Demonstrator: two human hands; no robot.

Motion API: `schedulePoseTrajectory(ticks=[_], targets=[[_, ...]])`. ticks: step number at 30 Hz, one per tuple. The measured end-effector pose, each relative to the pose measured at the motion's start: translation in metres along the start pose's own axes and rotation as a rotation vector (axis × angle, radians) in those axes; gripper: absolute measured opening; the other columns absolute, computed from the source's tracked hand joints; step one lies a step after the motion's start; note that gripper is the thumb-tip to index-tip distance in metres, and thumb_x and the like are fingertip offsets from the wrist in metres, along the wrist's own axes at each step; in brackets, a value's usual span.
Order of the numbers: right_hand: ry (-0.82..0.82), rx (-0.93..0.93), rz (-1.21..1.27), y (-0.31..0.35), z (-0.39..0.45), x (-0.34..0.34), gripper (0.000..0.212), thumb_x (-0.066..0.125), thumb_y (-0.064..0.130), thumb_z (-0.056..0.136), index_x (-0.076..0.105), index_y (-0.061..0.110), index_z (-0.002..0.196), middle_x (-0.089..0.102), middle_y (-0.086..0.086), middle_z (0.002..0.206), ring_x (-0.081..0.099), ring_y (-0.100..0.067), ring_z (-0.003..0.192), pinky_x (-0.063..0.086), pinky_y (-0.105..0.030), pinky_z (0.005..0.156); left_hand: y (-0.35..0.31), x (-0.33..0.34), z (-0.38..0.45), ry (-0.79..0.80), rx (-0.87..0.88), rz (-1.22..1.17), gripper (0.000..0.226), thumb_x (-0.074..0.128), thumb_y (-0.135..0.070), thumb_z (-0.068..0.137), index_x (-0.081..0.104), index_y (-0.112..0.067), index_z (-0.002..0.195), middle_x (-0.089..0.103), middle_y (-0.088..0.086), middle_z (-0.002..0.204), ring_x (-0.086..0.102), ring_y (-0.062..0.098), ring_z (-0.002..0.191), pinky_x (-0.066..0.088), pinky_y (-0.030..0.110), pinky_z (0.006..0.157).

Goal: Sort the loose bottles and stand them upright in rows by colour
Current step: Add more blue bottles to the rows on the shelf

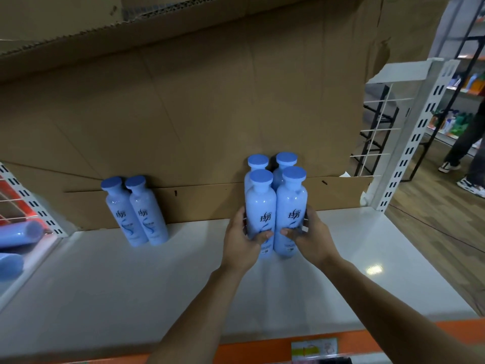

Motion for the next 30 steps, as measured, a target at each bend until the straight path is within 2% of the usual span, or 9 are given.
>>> schedulePoseTrajectory(ticks=[3,6,9,12,16,20,24,27,30], targets=[[0.009,0.004,-0.009,0.000,0.000,0.001,0.057,0.073,0.004,0.077,0.046,0.015,0.126,0.060,0.002,0.112,0.056,-0.011,0.098,0.047,-0.022,0.079,0.002,-0.001,-0.002,0.005,0.009,-0.011,0.061,0.078,-0.003,0.074,0.053,-0.029,0.123,0.065,-0.017,0.111,0.062,-0.004,0.104,0.050,0.010,0.081],[0.019,0.005,-0.029,0.001,-0.001,0.001,0.056,0.072,0.003,0.078,0.045,0.014,0.126,0.058,0.005,0.109,0.054,0.001,0.088,0.044,-0.009,0.068,0.004,-0.001,-0.001,0.020,0.014,-0.004,0.061,0.078,-0.006,0.075,0.054,-0.023,0.128,0.067,-0.013,0.113,0.063,0.001,0.107,0.052,0.016,0.086],[0.018,0.014,-0.043,-0.001,-0.002,0.001,0.057,0.072,0.003,0.079,0.043,0.014,0.127,0.056,0.006,0.110,0.054,0.006,0.087,0.045,-0.009,0.065,0.004,0.000,-0.002,0.028,0.005,0.026,0.059,0.078,-0.007,0.076,0.054,-0.026,0.126,0.067,-0.016,0.112,0.062,0.000,0.106,0.051,0.015,0.086],[0.030,0.036,-0.061,0.000,-0.003,-0.001,0.062,0.072,0.005,0.079,0.037,0.011,0.130,0.054,0.003,0.116,0.055,-0.008,0.097,0.045,-0.019,0.077,-0.002,0.001,-0.004,0.043,-0.030,0.067,0.060,0.076,-0.010,0.078,0.050,-0.028,0.130,0.064,-0.015,0.116,0.061,0.001,0.108,0.050,0.019,0.089],[-0.039,0.105,-0.188,0.000,-0.014,-0.003,0.065,0.075,0.017,0.078,0.036,0.005,0.129,0.049,-0.006,0.125,0.051,-0.022,0.110,0.039,-0.030,0.082,-0.021,-0.009,-0.010,0.100,-0.110,0.283,0.063,0.072,-0.035,0.082,0.040,-0.033,0.136,0.057,-0.011,0.128,0.053,0.012,0.118,0.048,0.036,0.096],[-0.219,-0.047,-0.389,0.011,-0.042,0.009,0.031,0.068,0.024,0.082,0.050,0.006,0.098,0.054,-0.017,0.108,0.052,-0.035,0.103,0.043,-0.038,0.082,-0.032,-0.041,-0.025,-0.060,-0.080,0.488,0.054,0.061,-0.040,0.089,0.041,-0.032,0.139,0.052,-0.009,0.134,0.044,0.014,0.123,0.040,0.034,0.102],[-0.007,-0.137,-0.414,0.035,-0.060,0.065,0.025,0.060,0.027,0.087,0.057,0.009,0.104,0.060,-0.012,0.107,0.057,-0.033,0.101,0.045,-0.037,0.079,-0.029,-0.102,-0.050,-0.170,-0.042,0.626,0.038,0.058,-0.034,0.091,0.054,-0.026,0.128,0.058,-0.005,0.125,0.050,0.018,0.118,0.040,0.032,0.101],[0.143,-0.170,-0.429,0.065,-0.070,0.127,0.042,0.054,0.038,0.091,0.051,0.016,0.126,0.054,-0.009,0.128,0.051,-0.029,0.119,0.042,-0.037,0.096,-0.024,-0.171,-0.072,-0.258,-0.056,0.735,0.036,0.057,-0.032,0.092,0.057,-0.025,0.127,0.059,-0.002,0.126,0.050,0.021,0.118,0.037,0.030,0.098],[0.283,-0.271,-0.386,0.101,-0.092,0.204,0.048,0.054,0.038,0.091,0.047,0.016,0.133,0.052,-0.007,0.136,0.047,-0.026,0.126,0.035,-0.034,0.104,-0.022,-0.258,-0.098,-0.350,-0.079,0.862,0.036,0.054,-0.034,0.093,0.056,-0.026,0.128,0.058,0.000,0.130,0.049,0.025,0.120,0.036,0.034,0.100]])
Point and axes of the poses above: each hand's wrist, its own z-axis towards the middle knuckle, its own x-axis out of the palm, y = z × x, the point moved 2 cm from there along z, towards the middle knuckle
